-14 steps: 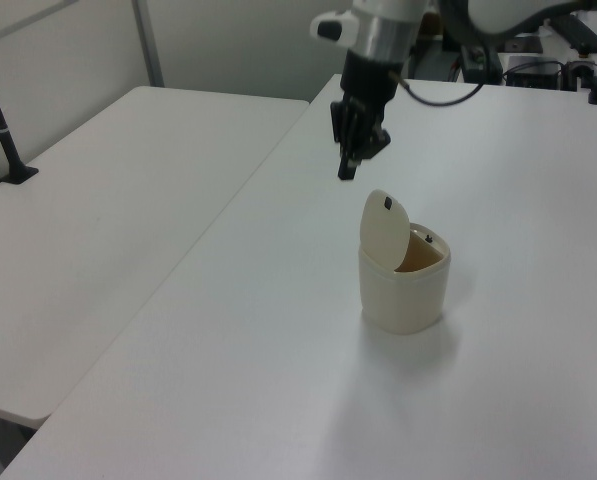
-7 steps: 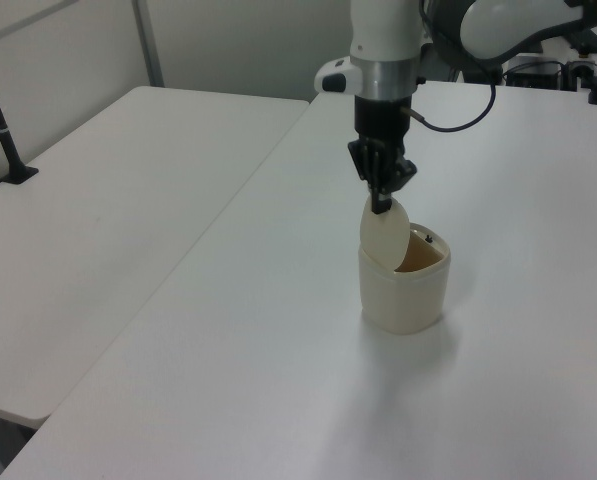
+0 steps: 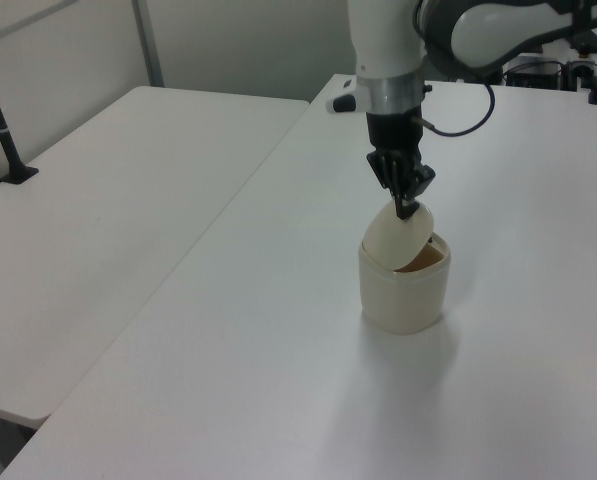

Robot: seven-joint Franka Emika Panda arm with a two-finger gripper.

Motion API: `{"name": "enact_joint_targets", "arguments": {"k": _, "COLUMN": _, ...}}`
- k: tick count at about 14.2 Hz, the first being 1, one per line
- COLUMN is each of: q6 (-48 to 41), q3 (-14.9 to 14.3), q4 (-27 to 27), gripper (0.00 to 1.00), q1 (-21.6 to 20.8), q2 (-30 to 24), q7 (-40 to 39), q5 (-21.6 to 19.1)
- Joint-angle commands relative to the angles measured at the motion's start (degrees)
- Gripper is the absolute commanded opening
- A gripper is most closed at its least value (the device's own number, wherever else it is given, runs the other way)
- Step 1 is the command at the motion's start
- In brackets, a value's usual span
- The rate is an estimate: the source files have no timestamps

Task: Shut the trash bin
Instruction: 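Push the upright lid down over the bin opening with the gripper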

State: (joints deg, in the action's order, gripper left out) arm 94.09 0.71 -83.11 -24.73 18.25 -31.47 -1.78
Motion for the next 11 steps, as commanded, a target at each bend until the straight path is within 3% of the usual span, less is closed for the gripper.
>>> {"name": "enact_joint_targets", "arguments": {"k": 1, "q6": 0.2, "q3": -0.4, "q4": -5.0, "gripper": 0.0, "q1": -0.4, "q2": -1.4, "q7": -1.2, "q5": 1.5}}
{"name": "enact_joint_targets", "arguments": {"k": 11, "q6": 3.6, "q3": -0.4, "q4": -9.3, "gripper": 0.0, "q1": -0.2, "q2": -0.4, "q7": -0.8, "q5": 2.1}}
